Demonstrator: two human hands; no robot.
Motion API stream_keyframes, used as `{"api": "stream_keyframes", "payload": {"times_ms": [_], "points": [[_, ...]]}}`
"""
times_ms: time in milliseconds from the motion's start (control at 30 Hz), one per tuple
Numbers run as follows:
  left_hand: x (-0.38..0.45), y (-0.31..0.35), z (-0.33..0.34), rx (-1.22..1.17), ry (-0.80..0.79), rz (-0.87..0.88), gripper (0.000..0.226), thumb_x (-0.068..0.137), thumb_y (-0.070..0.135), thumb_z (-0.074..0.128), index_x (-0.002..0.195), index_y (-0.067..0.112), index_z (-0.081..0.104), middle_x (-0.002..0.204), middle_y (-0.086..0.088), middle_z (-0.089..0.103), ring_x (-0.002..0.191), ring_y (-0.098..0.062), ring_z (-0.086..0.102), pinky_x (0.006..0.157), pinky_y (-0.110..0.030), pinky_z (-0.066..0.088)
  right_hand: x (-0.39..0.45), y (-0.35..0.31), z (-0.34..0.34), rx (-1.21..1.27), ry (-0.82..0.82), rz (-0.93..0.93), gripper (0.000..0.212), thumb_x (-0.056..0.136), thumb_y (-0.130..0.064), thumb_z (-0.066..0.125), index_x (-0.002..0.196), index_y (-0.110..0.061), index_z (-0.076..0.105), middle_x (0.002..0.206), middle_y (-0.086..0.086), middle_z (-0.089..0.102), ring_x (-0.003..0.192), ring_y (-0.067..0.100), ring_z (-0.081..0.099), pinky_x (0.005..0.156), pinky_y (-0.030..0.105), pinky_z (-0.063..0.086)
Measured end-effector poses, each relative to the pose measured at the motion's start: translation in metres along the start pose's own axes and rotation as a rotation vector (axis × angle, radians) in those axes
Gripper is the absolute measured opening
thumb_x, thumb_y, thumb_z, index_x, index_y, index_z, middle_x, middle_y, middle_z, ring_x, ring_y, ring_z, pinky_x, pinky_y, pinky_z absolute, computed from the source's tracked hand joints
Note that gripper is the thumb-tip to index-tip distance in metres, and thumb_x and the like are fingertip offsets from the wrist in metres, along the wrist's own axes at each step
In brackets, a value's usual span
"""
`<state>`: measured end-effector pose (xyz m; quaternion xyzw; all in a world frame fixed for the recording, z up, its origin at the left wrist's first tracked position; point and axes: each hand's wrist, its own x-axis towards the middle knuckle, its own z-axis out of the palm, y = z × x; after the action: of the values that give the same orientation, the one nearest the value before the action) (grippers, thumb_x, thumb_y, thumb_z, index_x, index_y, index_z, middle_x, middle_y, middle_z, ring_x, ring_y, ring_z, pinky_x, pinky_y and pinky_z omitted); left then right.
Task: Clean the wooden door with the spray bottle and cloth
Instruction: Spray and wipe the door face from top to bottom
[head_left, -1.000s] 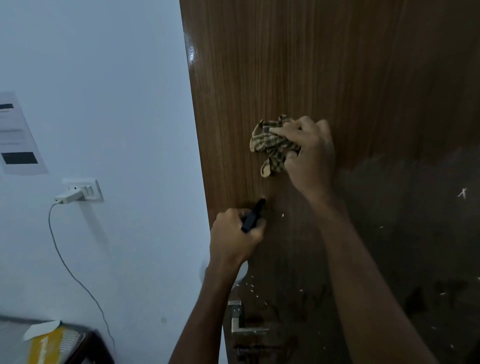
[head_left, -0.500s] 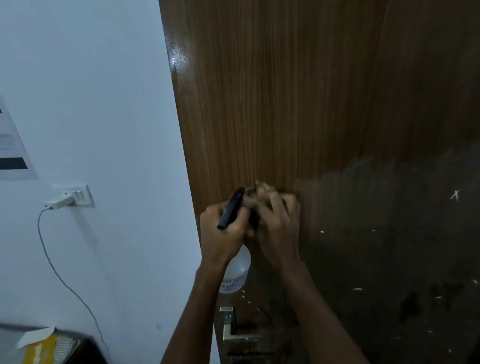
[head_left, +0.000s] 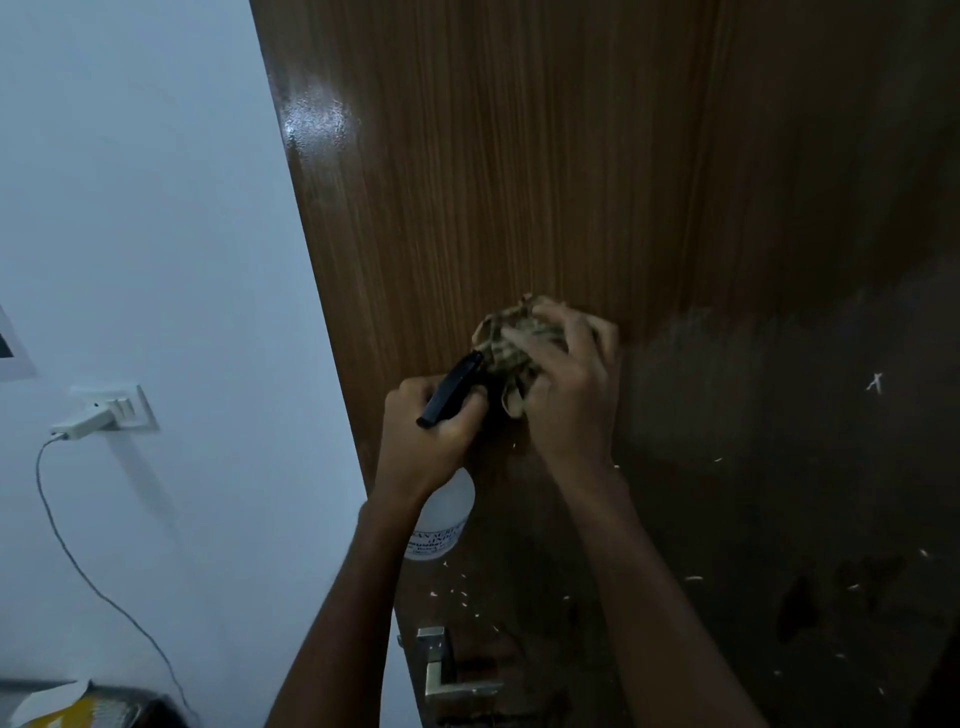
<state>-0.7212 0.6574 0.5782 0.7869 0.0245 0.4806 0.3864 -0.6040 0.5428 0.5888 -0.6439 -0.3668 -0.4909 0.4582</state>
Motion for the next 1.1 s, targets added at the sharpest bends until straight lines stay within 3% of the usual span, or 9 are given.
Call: {"api": "stream_keyframes", "payload": {"times_ms": [133, 267, 333, 433, 667, 800, 900, 1000, 1100], "points": [[0.003, 0.004, 0.013, -0.056, 0.038, -0.014, 0.041, 0.094, 0.031, 0.066, 0.073, -0.004, 0.064, 0.06, -0.017, 0.061, 0.048, -0.041, 0.055, 0.038, -0.045, 0.04, -0.023, 0.02, 0.012, -0.032, 0.066, -0.056, 0.039, 0.094, 0.002, 0.059, 0.121, -0.02, 0.076, 0.136, 0.005, 0.064, 0.12, 0.031, 0.053, 0.097, 0.05, 0.049], [-0.004, 0.003, 0.026, -0.11, 0.018, -0.051, 0.039, 0.093, 0.028, 0.066, 0.075, -0.006, 0.062, 0.062, -0.021, 0.06, 0.046, -0.039, 0.055, 0.042, -0.038, 0.041, -0.095, 0.042, -0.005, -0.013, -0.05, -0.014, 0.039, 0.082, -0.009, 0.086, 0.118, -0.019, 0.077, 0.138, 0.003, 0.059, 0.125, 0.029, 0.049, 0.093, 0.053, 0.051], [-0.004, 0.004, 0.032, -0.109, 0.022, -0.056, 0.043, 0.092, 0.032, 0.066, 0.074, -0.007, 0.062, 0.061, -0.021, 0.06, 0.046, -0.041, 0.055, 0.042, -0.039, 0.041, -0.071, 0.044, -0.011, -0.012, -0.054, -0.032, 0.029, 0.088, -0.005, 0.073, 0.113, -0.02, 0.078, 0.135, 0.004, 0.062, 0.122, 0.028, 0.051, 0.091, 0.05, 0.053], [-0.003, 0.012, 0.041, -0.081, 0.028, -0.031, 0.041, 0.094, 0.031, 0.065, 0.072, -0.005, 0.063, 0.061, -0.019, 0.062, 0.047, -0.04, 0.055, 0.041, -0.042, 0.04, -0.004, 0.039, -0.016, -0.003, 0.038, -0.015, 0.043, 0.092, -0.004, 0.046, 0.114, -0.021, 0.079, 0.13, 0.005, 0.066, 0.117, 0.029, 0.054, 0.094, 0.047, 0.051], [-0.004, 0.029, 0.066, -0.093, 0.029, -0.03, 0.041, 0.094, 0.024, 0.064, 0.07, -0.008, 0.058, 0.057, -0.024, 0.057, 0.042, -0.038, 0.051, 0.042, -0.041, 0.039, -0.069, 0.078, -0.023, -0.003, -0.009, -0.128, 0.03, 0.09, -0.009, 0.077, 0.117, -0.02, 0.078, 0.135, 0.003, 0.066, 0.119, 0.027, 0.055, 0.096, 0.051, 0.048], [-0.006, 0.03, 0.083, -0.05, 0.004, -0.088, 0.041, 0.092, 0.027, 0.066, 0.069, -0.006, 0.058, 0.057, -0.022, 0.058, 0.042, -0.035, 0.051, 0.042, -0.045, 0.041, -0.032, 0.099, -0.046, 0.064, -0.006, -0.098, 0.034, 0.095, -0.003, 0.061, 0.119, -0.022, 0.078, 0.131, 0.0, 0.068, 0.107, 0.021, 0.056, 0.083, 0.039, 0.055], [-0.012, 0.033, 0.102, 0.052, -0.031, -0.112, 0.042, 0.087, 0.034, 0.067, 0.064, 0.001, 0.053, 0.054, -0.016, 0.052, 0.044, -0.037, 0.048, 0.042, -0.044, 0.038, 0.026, 0.11, -0.071, 0.157, 0.064, 0.044, 0.06, 0.083, 0.015, 0.054, 0.124, -0.023, 0.075, 0.13, -0.006, 0.069, 0.113, 0.013, 0.061, 0.091, 0.027, 0.051], [-0.012, 0.039, 0.121, 0.193, 0.004, -0.162, 0.041, 0.085, 0.035, 0.07, 0.055, 0.017, 0.049, 0.045, 0.006, 0.043, 0.041, -0.012, 0.039, 0.046, -0.034, 0.03, 0.05, 0.132, -0.094, 0.323, -0.093, -0.013, 0.068, 0.075, 0.021, 0.053, 0.126, -0.02, 0.073, 0.132, -0.006, 0.068, 0.125, 0.012, 0.061, 0.104, 0.037, 0.051], [-0.012, 0.046, 0.134, 0.288, 0.035, -0.176, 0.044, 0.087, 0.028, 0.074, 0.053, 0.022, 0.046, 0.042, 0.011, 0.042, 0.039, -0.009, 0.037, 0.047, -0.029, 0.029, 0.048, 0.138, -0.104, 0.364, -0.202, -0.012, 0.072, 0.071, 0.023, 0.051, 0.123, -0.021, 0.074, 0.133, -0.006, 0.067, 0.125, 0.015, 0.059, 0.107, 0.04, 0.049]]}}
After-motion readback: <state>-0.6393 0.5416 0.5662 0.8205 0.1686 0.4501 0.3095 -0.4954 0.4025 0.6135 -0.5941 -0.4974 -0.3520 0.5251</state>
